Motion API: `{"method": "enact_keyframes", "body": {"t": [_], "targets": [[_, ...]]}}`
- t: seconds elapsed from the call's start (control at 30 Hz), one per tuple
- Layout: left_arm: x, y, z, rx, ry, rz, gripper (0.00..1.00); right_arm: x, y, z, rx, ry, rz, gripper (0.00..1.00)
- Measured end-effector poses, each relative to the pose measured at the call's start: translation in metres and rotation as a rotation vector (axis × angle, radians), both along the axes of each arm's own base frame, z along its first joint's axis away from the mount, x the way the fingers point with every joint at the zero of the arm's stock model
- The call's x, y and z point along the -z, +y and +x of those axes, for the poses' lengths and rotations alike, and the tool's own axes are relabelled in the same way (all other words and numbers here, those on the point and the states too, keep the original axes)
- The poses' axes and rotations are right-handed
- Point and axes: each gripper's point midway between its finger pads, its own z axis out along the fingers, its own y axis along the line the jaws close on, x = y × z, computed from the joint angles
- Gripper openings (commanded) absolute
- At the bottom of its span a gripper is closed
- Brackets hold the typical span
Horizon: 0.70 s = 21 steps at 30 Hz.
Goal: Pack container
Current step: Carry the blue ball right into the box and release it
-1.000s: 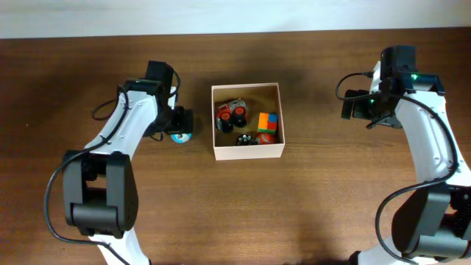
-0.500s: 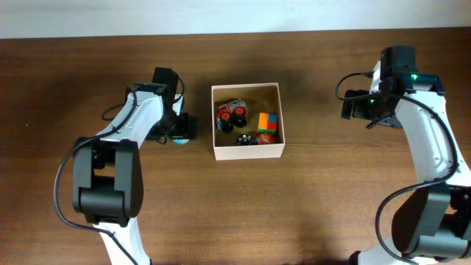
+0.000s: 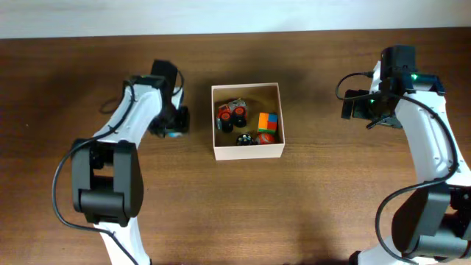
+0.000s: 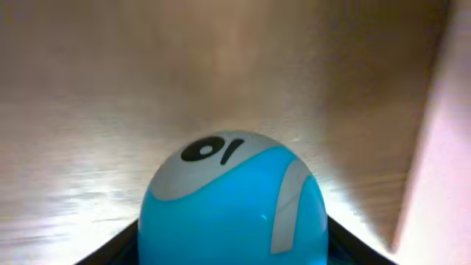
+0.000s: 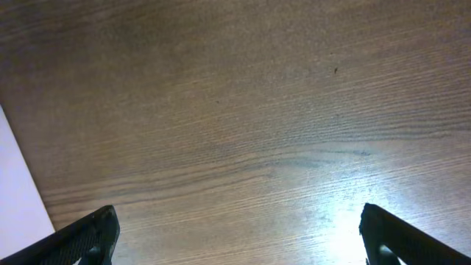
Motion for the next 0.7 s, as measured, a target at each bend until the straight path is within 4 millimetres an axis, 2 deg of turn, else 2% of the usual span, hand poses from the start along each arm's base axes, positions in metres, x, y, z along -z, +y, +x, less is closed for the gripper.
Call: {"method": "enact_keyframes", "body": {"t": [0.2,0.33,0.53,0.63,0.67,0.7], "targets": [[-0.076,-0.016,0.039,0.022,-0.149,-0.023,0.59,0.0,0.0,0.0,0.0,-0.001,0.0,0.99],[-0.112,-0.055,0.044,0.102,-0.222,-0.04,0.64,0.0,0.0,0.0,0.0,0.0,-0.001,0.99],[-0.116,-0.135,0.017,0.283,-0.229,-0.064,0.64,0.0,0.0,0.0,0.0,-0.001,0.0,0.99],[-0.116,-0.16,0.004,0.341,-0.226,-0.074,0.65,0.0,0.0,0.0,0.0,-0.001,0.0,0.99],[-0.116,-0.165,0.001,0.352,-0.224,-0.075,0.73,0.0,0.0,0.0,0.0,0.0,0.0,0.99],[-0.116,-0.169,-0.001,0.361,-0.224,-0.077,0.86,0.0,0.0,0.0,0.0,-0.001,0.0,0.99]]}}
